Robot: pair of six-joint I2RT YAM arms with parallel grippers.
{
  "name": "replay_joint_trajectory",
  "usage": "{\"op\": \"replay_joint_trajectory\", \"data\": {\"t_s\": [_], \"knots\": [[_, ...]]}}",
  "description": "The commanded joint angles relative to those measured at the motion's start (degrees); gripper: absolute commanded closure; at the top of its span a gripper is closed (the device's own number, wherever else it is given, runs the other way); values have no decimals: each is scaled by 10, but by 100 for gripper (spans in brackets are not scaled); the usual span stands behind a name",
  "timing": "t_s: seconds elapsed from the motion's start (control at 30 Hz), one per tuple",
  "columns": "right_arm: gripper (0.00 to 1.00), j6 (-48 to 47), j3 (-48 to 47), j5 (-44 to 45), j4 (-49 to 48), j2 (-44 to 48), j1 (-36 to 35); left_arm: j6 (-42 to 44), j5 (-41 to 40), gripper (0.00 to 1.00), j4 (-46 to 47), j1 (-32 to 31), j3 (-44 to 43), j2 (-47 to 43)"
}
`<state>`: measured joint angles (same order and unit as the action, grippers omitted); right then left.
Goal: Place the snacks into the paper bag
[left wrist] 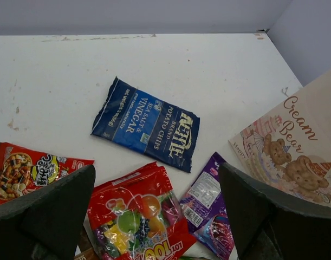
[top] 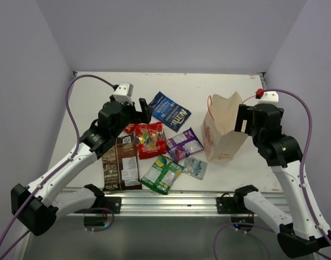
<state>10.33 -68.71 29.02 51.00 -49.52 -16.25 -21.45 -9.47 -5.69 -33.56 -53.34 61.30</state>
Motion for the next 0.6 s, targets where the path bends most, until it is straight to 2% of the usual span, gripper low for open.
{"op": "replay_joint_trajectory", "data": {"t_s": [0.0,0.03,0.07,0.17,0.2,0.4,0.43,0.47,0.57], "knots": [[7,9,11,6,-24,6,-2,11,-16,0,5,-2,9,-16],[13,9,17,9,-24,11,-2,12,-19,0,2,-2,9,-14],[23,9,22,11,-27,18,-2,15,-20,0,-1,-2,8,-12],[36,8,38,17,-30,37,-2,15,-26,0,-7,-2,11,-7],[46,8,41,17,-33,41,-2,15,-27,0,-7,-2,15,-8],[62,8,49,10,-35,36,-3,16,-48,0,-8,-2,30,-13],[72,8,50,8,-35,34,-3,18,-53,2,-9,-2,32,-12],[76,8,50,6,-36,32,-2,18,-57,7,-10,-2,36,-9],[88,9,54,0,-38,28,-2,7,-82,9,-16,-2,51,7]]}}
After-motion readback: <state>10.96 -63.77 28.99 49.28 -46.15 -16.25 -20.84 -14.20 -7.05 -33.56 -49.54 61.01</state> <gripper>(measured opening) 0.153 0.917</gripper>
